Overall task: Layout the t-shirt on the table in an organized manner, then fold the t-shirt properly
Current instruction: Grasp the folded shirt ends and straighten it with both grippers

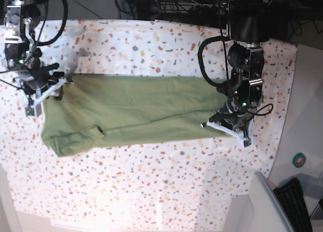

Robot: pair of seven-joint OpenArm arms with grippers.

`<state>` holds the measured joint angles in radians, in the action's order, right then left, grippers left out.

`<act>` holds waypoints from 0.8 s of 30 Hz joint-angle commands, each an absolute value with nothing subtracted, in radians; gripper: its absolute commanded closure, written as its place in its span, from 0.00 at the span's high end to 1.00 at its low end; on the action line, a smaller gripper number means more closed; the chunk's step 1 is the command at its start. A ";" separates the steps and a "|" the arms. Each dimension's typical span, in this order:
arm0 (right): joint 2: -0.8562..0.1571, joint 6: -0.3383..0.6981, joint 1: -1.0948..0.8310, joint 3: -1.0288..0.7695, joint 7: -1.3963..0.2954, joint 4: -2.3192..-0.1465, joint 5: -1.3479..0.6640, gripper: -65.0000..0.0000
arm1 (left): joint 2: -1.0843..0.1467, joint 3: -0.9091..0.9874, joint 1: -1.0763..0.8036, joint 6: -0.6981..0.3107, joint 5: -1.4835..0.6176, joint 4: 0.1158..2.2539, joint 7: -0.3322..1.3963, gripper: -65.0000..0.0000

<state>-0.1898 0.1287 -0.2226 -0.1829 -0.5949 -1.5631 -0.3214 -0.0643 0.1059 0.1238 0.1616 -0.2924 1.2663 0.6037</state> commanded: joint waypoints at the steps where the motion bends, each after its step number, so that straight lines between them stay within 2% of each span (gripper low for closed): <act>1: -0.202 0.128 -0.213 -0.188 -0.573 -1.578 -0.328 0.37 | -0.067 0.107 0.163 0.162 -0.292 1.283 0.587 0.00; 8: -0.202 0.128 -0.213 -0.188 -0.573 -1.578 -0.328 0.37 | -0.065 0.107 0.294 0.165 -0.292 1.241 0.584 0.00; 14: -0.202 0.128 -0.219 -0.186 -0.573 -1.583 -0.328 0.37 | -0.064 0.111 0.432 0.165 -0.292 0.969 0.503 0.00; 17: -0.202 0.128 -0.220 -0.186 -0.573 -1.583 -0.328 0.37 | -0.061 0.173 0.470 0.165 -0.292 0.855 0.412 0.00; 21: -0.202 0.128 -0.231 -0.186 -0.573 -1.583 -0.328 0.37 | -0.039 0.288 0.513 0.165 -0.292 0.766 0.395 0.00; 24: -0.202 0.128 -0.232 -0.186 -0.573 -1.581 -0.328 0.37 | -0.038 0.303 0.522 0.165 -0.292 0.757 0.392 0.00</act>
